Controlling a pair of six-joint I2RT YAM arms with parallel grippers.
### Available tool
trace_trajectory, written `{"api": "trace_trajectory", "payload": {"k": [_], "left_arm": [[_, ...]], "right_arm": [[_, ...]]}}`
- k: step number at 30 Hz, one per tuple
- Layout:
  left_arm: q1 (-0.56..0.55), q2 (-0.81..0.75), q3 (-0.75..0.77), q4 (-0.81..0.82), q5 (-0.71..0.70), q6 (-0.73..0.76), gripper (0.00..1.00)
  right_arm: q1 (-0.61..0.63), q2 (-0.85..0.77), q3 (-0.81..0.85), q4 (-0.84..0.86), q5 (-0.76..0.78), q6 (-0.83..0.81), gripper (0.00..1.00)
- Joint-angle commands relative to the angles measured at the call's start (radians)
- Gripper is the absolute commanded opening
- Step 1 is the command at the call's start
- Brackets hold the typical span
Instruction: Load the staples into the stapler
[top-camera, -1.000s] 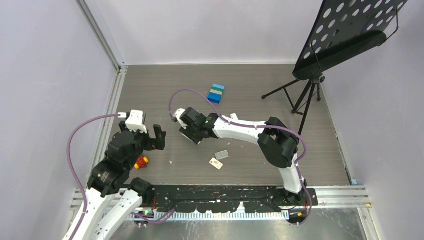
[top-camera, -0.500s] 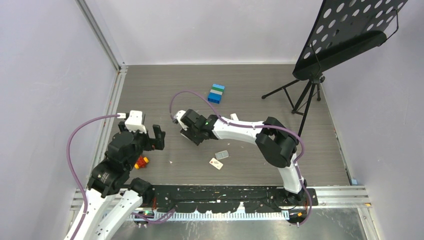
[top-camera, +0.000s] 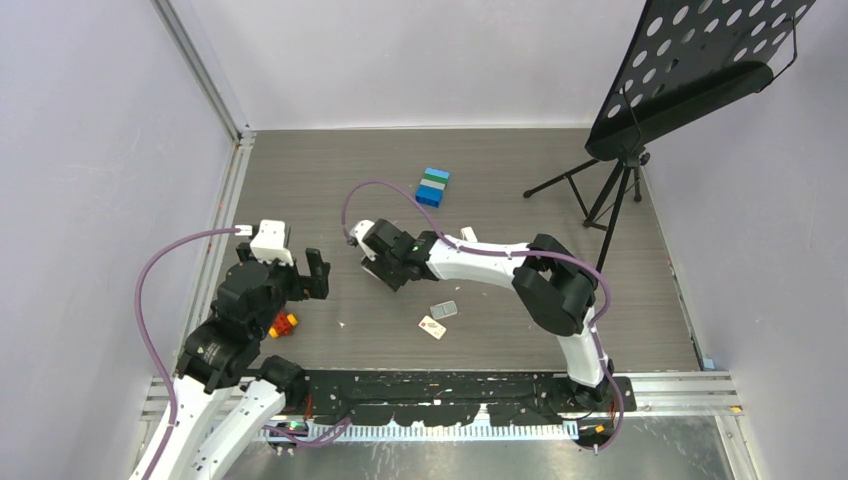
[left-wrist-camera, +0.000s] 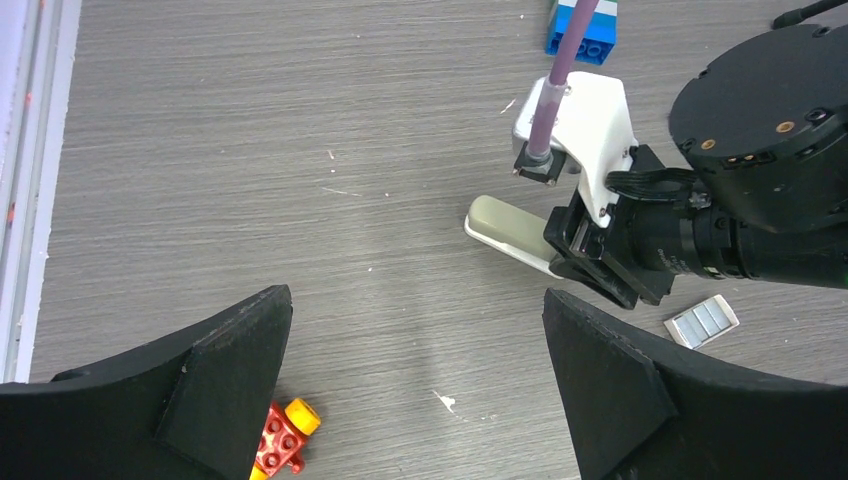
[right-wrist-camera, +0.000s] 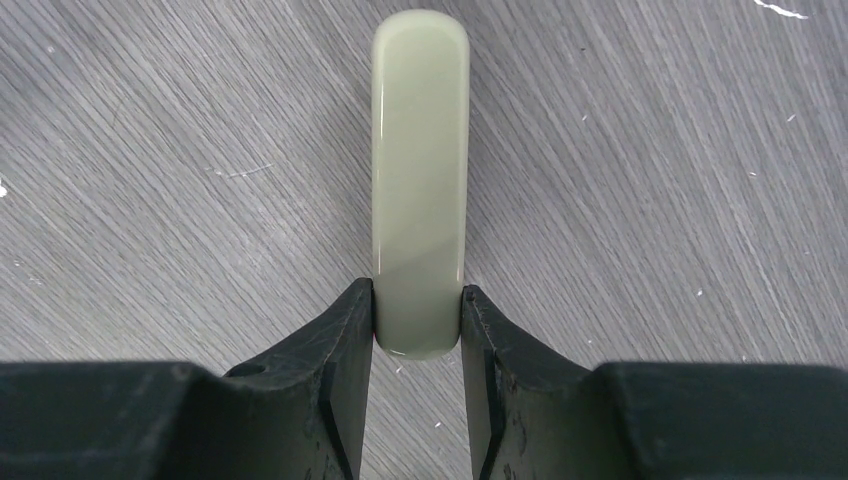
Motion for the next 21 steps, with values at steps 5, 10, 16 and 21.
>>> {"api": "trace_trajectory", "payload": {"k": [5, 10, 16, 21], "left_arm": [[0.009, 0.004, -0.001, 0.015, 0.01, 0.017, 1.0], [0.012, 0.004, -0.001, 0.015, 0.014, 0.016, 1.0], [0.014, 0.007, -0.001, 0.018, 0.02, 0.017, 1.0], [0.02, 0.013, -0.001, 0.019, 0.025, 0.016, 1.0]], "right_arm": [[-0.049, -0.138, -0.026, -0.024, 0.073, 0.035, 0.03], [-0.122, -0.187, -0.083, -0.031, 0.105, 0.07, 0.03], [-0.232, -0.23, -0.156, -0.031, 0.121, 0.081, 0.03], [-0.283, -0.222, -0.168, -0.04, 0.143, 0.116, 0.03]]}}
